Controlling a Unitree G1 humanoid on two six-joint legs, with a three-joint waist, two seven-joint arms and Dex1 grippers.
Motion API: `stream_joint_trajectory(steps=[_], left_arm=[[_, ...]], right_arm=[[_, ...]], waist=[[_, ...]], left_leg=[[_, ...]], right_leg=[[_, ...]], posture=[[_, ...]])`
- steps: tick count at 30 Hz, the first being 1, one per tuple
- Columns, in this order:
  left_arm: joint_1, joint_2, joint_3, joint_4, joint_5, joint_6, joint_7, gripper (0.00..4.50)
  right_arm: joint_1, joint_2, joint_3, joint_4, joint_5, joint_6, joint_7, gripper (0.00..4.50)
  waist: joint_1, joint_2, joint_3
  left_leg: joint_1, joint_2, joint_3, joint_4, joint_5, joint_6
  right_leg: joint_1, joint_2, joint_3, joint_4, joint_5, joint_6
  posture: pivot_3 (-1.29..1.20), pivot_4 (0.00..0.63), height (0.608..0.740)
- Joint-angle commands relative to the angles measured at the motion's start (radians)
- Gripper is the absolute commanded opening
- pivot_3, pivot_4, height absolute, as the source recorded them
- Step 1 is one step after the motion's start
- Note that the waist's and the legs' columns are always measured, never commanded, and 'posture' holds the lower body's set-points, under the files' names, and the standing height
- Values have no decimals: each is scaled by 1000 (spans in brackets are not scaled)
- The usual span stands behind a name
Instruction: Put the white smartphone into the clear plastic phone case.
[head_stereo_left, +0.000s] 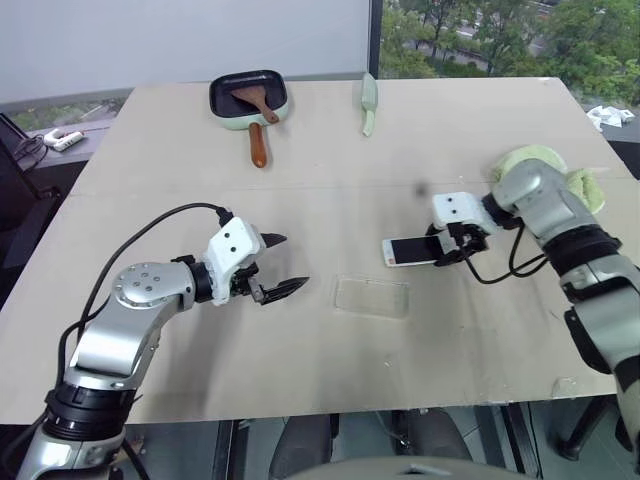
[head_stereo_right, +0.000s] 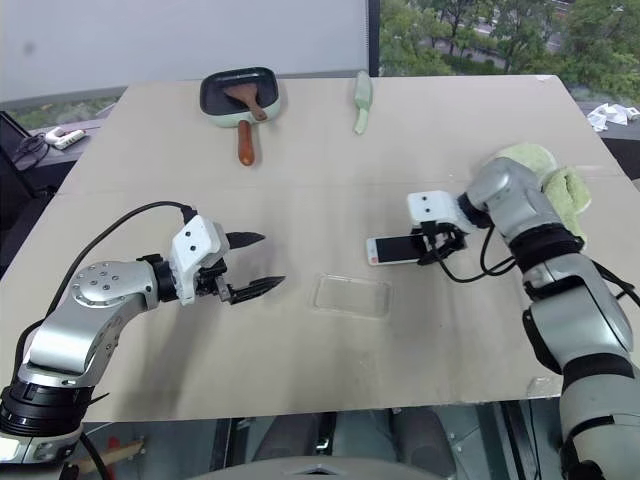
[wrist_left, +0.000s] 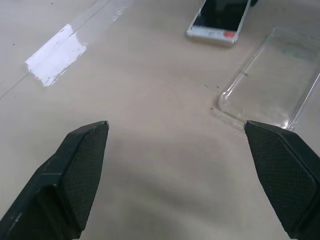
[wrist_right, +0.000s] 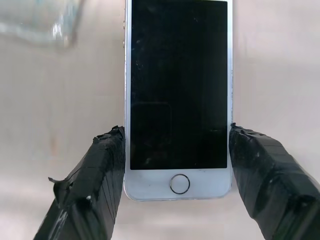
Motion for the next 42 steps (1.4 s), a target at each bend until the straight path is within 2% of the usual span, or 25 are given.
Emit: stream_joint_trajectory(steps=[1,6,13,21,27,35,36,37,38,39,42], left_arm=[[-13,-12,-3,-18,-6,-16,1,4500],[-50,-40,-51,-11,-3,-18,-10,4500],[-140,-69,-136,41,21,-37,-48,4500],[-215,-61,-168,90,4,-43,-138,4500],[-255,-43,-125,77,-79,1,-209,4500],[-216,-29,-153,124,-40,-67,-249,4500],[-211,-33,-151,119,-48,-61,-250,3956],[-209,-36,-150,113,-60,-50,-253,3650],[-208,-36,-151,108,-68,-42,-259,3007],[-207,-35,-155,107,-70,-40,-266,2826],[-212,-39,-185,122,-40,-74,-283,1678]], right_arm=[[60,-60,-85,-179,67,94,-2,2706],[232,-125,-159,-506,138,280,-46,2706],[436,-166,-245,-923,197,541,-178,2706],[562,-179,-191,-1277,234,742,-284,2706],[555,-180,-91,-1350,224,832,-358,2706],[453,-181,32,-1348,199,947,-422,2706],[442,-185,36,-1347,202,952,-423,2706],[431,-191,40,-1345,206,958,-421,2706],[421,-196,45,-1344,209,964,-419,2706],[412,-199,51,-1343,213,970,-417,2706],[384,-191,74,-1348,226,998,-415,2706]], waist=[[-2,0,0],[-7,0,0],[0,0,0],[-3,0,0],[-3,0,0],[-4,-1,1],[-3,-1,1],[-2,-1,1],[-1,-1,1],[-1,-1,1],[-2,-1,1]], left_leg=[[0,0,0,0,0,0],[-1,2,0,0,0,0],[-4,1,-2,3,0,0],[-4,1,-3,3,0,0],[-5,0,-3,3,0,0],[-5,0,-4,4,0,0],[-5,1,-4,4,0,0],[-5,1,-4,4,0,0],[-6,1,-5,4,0,0],[-6,1,-6,4,0,0],[-7,0,-6,4,0,0]], right_leg=[[0,0,0,0,0,0],[-2,1,1,1,0,0],[-2,2,-1,1,0,0],[-2,3,-2,1,0,0],[-1,3,-3,0,0,0],[-2,3,-4,0,0,0],[-2,3,-4,0,0,0],[-2,3,-4,0,0,0],[-2,2,-5,0,0,0],[-2,2,-6,0,0,0],[-2,2,-6,0,0,0]], posture=[[0,150,740],[0,150,740],[0,150,740],[0,150,740],[0,150,740],[0,150,740],[0,150,740],[0,150,740],[0,150,740],[0,150,740],[0,150,740]])
